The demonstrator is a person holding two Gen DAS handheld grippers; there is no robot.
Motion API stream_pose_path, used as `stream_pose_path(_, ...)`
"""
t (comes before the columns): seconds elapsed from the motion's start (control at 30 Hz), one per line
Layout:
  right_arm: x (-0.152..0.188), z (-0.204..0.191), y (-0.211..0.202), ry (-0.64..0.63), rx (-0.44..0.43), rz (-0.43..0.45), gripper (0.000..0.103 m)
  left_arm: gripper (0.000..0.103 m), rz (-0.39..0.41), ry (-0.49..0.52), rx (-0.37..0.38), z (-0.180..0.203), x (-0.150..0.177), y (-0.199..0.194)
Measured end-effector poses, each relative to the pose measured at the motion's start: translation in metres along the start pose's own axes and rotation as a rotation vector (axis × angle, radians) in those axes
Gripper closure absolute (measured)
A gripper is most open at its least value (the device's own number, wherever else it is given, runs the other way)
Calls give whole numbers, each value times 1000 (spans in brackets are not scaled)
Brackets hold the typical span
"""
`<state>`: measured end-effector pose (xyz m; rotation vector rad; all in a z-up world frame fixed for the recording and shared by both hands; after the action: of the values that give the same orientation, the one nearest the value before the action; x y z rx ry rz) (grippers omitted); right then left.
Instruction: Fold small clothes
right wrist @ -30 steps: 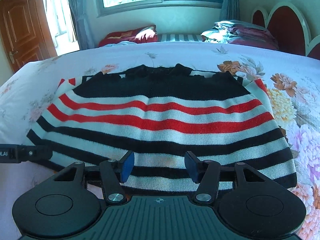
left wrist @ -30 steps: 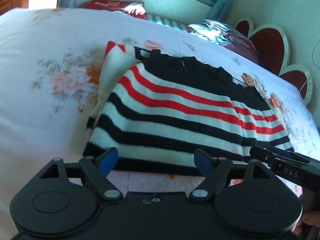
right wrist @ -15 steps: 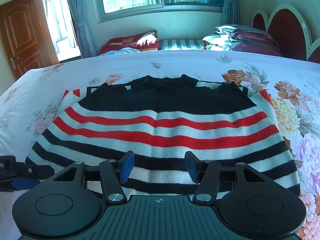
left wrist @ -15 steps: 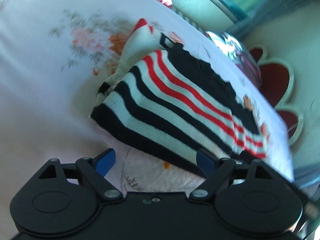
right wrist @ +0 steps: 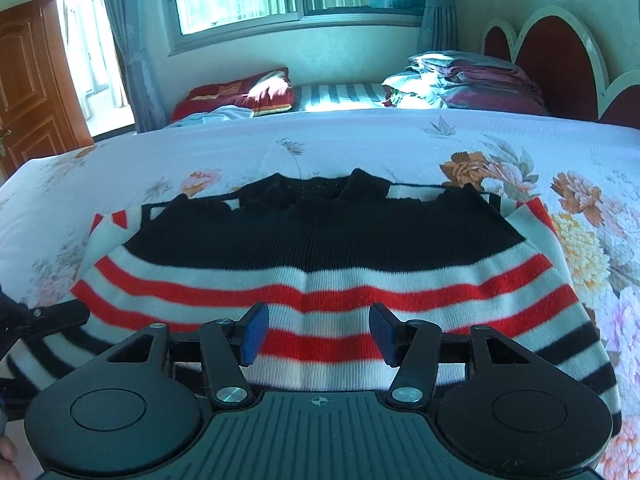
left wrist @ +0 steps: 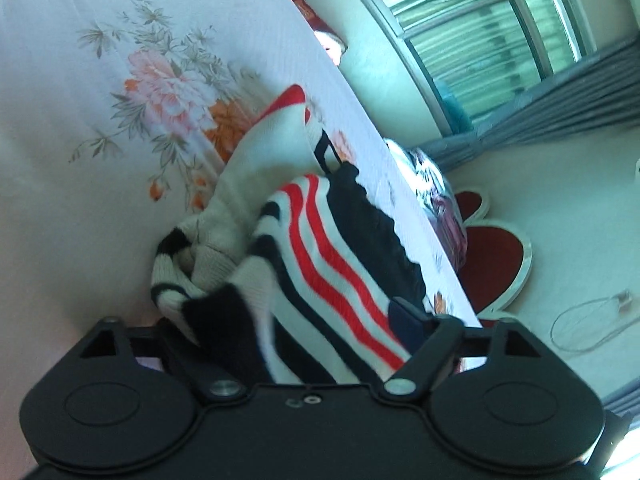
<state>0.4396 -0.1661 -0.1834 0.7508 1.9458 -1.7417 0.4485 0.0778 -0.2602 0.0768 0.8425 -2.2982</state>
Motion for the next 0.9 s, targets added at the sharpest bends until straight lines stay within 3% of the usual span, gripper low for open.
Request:
stream_pose_path(0.07, -2, 2, 11, -1, 29, -13, 48, 51, 11, -21, 4, -5, -3, 2)
stream_pose_path(0.17, 9, 3, 32, -39, 53, -69, 47, 76, 21, -55, 1, -15, -4, 4)
stream_pose_path(0.5, 14, 1, 35, -111, 51, -37, 44, 85, 93, 0, -9, 3, -7, -5)
stream_pose_path(0.67, 12, 5, 34, -118, -1, -32, 43, 87, 146, 154, -41, 45, -7, -15)
stream_pose_path(0.8, 4, 17, 24, -64, -90, -31, 43, 85, 163, 336, -48, 104, 3, -13)
stream_pose_path(0.9, -3, 43, 9, -3, -110, -3, 43, 84, 144, 469, -29, 153, 20, 2)
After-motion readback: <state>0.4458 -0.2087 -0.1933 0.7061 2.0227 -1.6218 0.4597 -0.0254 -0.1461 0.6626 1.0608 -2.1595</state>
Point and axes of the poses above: each gripper's, at about its wrist camera, not at the fingertips, and y roughly the way its jaws point, z to its right, x to its underside, the point moved 9 cm from there along y, roughly the way its jaws point, and after that the axes turned 6 degrees about -z, right-handed, at the moved point
